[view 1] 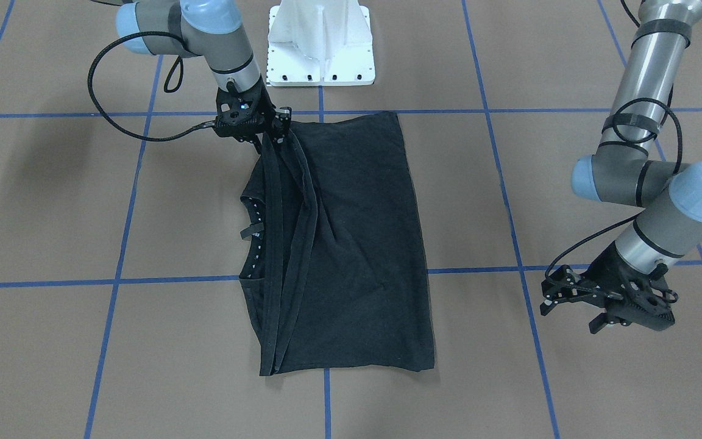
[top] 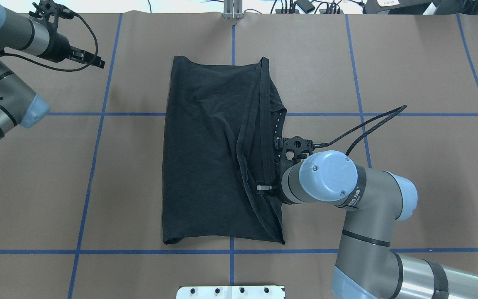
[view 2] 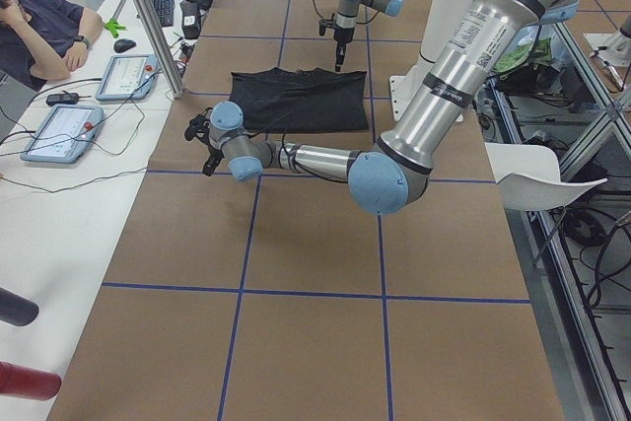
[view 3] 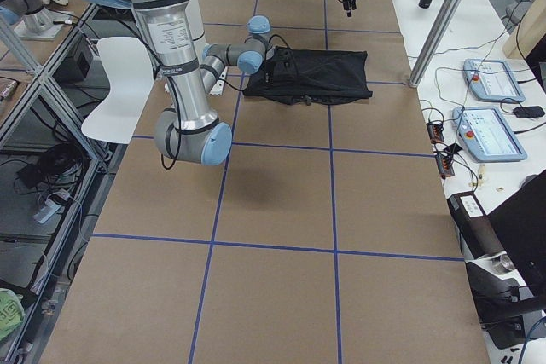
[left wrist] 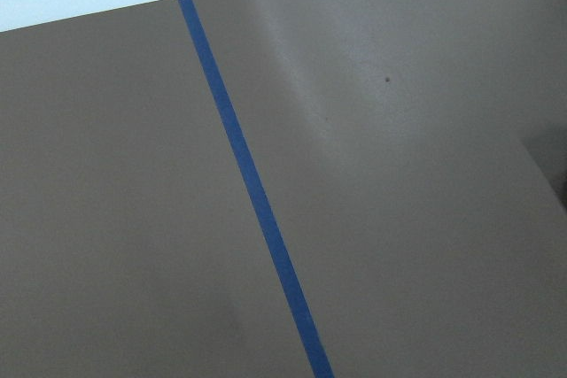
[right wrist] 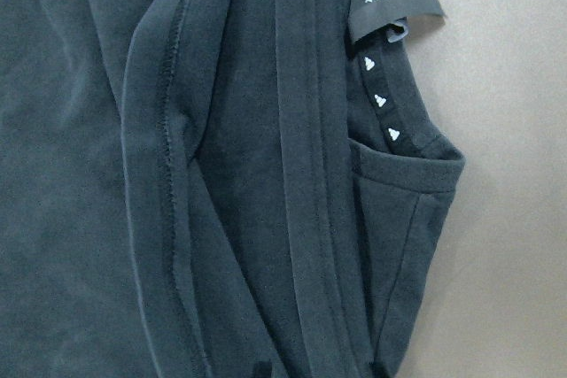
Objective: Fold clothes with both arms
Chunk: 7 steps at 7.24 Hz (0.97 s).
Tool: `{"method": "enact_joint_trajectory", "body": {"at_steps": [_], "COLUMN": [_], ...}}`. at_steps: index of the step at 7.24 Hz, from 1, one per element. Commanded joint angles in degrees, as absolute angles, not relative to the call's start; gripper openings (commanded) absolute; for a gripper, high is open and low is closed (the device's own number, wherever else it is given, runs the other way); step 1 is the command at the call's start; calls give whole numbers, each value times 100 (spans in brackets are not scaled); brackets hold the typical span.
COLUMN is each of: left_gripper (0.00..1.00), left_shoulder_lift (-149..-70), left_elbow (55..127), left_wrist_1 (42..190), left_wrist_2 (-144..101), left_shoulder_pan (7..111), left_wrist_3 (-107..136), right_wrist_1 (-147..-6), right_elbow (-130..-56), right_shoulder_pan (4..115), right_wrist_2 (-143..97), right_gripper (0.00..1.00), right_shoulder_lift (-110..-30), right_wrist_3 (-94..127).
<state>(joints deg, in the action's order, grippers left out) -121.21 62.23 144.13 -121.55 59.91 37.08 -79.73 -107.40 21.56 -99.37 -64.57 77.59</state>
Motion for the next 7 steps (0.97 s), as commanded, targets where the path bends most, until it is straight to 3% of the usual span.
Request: {"method": "enact_joint_trajectory", "body": {"at_steps": [1,2,4,5,7], "left_gripper": [100,100,100,100,100], "left_shoulder_lift": [-12120,-12120,-12111,-12111,-12111], "left_elbow": [6231,6231,6275,6284,6284], "left_wrist_1": [14414,14414,14414,14414,14414], "left_wrist_2": [-12155,-12155,-12155,-12155,-12155], "left_shoulder_pan": [5985,5985,5985,5985,5985], "left_wrist_3": [3700,3700,3779,3788,3779], "right_wrist_1": [-8320,-8697,-8990,-9313,-9641], "right_elbow": [-10391,-10110,-9967,-9976,-10037], "right_shoulder_pan": [2180,2119,1829,1776,1644], "right_wrist_2": [-9914,-9888,-9546,-9475,-9317], "right_gripper": [100,93,55,45,44], "right_shoulder_lift": [-5831,-5427,-5353,-5300,-5291], "right_wrist_3": [7708,7551,7130,6954,6768]}}
